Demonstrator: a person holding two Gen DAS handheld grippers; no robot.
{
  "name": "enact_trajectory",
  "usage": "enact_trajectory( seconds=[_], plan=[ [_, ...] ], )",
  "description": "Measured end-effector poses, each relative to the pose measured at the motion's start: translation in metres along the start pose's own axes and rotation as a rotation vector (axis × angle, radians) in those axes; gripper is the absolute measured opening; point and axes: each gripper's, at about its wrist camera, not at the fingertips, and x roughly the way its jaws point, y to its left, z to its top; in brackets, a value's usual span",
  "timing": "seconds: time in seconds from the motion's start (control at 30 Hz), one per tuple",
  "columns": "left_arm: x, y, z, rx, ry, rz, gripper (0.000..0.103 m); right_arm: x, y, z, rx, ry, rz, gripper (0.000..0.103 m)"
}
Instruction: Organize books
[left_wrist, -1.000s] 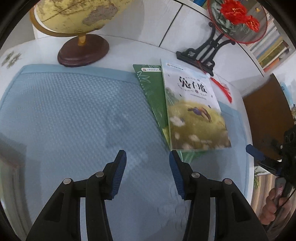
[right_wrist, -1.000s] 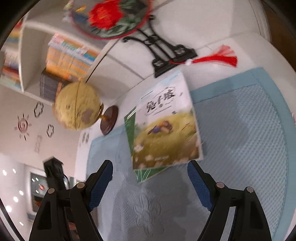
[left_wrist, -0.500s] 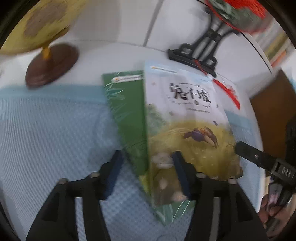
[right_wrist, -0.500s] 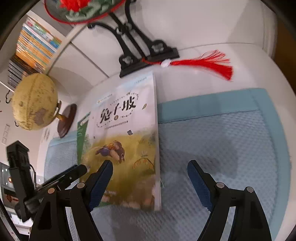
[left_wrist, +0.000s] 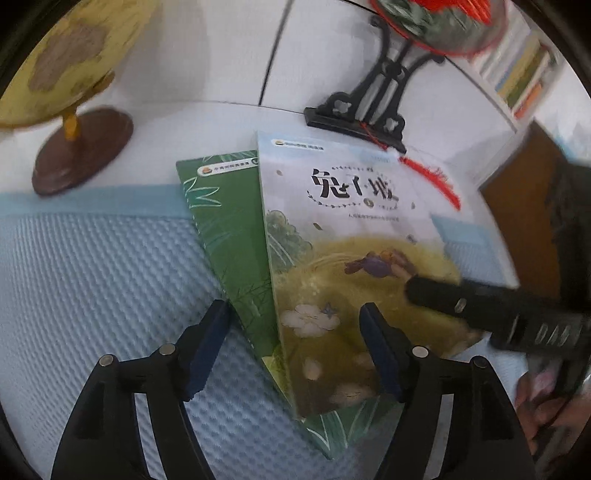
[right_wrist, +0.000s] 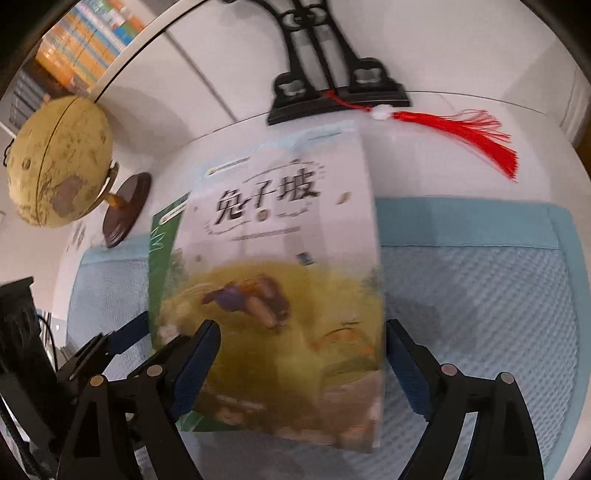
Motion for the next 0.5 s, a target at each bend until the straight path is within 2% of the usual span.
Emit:
enact_trajectory(
  seconds=[0.1, 0.2, 0.5],
  plan=[
    [-0.002, 0.001, -0.002, -0.003, 0.012, -0.027, 0.070, 0.000, 0.002, -0.001, 0.027, 0.012, -0.005, 0.092],
    [-0.007, 0.000, -0.008, 0.011, 0.036, -0.052, 0.070, -0.002, 0.004, -0.005, 0.049, 0.026, 0.034, 0.093],
    [-0.027, 0.016, -0.037, -0.062, 0.058, -0.122, 0.070, -0.008, 0.017, -0.044, 0.065, 0.077, 0.128, 0.094]
  ],
)
